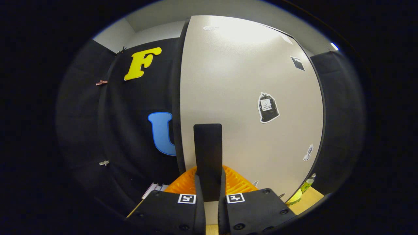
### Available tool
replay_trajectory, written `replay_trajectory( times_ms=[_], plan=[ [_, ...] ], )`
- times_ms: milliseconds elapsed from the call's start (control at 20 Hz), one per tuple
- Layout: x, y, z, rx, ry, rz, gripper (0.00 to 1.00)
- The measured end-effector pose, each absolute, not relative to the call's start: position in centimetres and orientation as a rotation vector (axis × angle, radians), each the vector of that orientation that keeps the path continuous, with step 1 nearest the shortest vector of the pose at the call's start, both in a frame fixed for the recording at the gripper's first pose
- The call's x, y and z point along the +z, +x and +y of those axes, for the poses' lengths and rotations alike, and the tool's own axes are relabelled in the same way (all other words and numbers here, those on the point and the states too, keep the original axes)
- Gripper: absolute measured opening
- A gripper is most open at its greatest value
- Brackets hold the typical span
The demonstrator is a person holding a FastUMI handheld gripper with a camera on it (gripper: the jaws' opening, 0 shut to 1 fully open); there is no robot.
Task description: Open the shoe cabinet door, grab the shoes and put them into the shoe cabinet, then close the shoe cabinet door.
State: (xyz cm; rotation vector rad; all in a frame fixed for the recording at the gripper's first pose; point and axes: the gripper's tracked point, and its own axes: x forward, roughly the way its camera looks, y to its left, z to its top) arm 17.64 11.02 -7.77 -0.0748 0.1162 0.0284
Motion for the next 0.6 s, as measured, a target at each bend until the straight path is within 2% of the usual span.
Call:
replay_trajectory(
  times_ms=[600],
  plan=[
    [-6.4,11.6,9.2,0.037,-0.054,0.141,0.19]
  ],
)
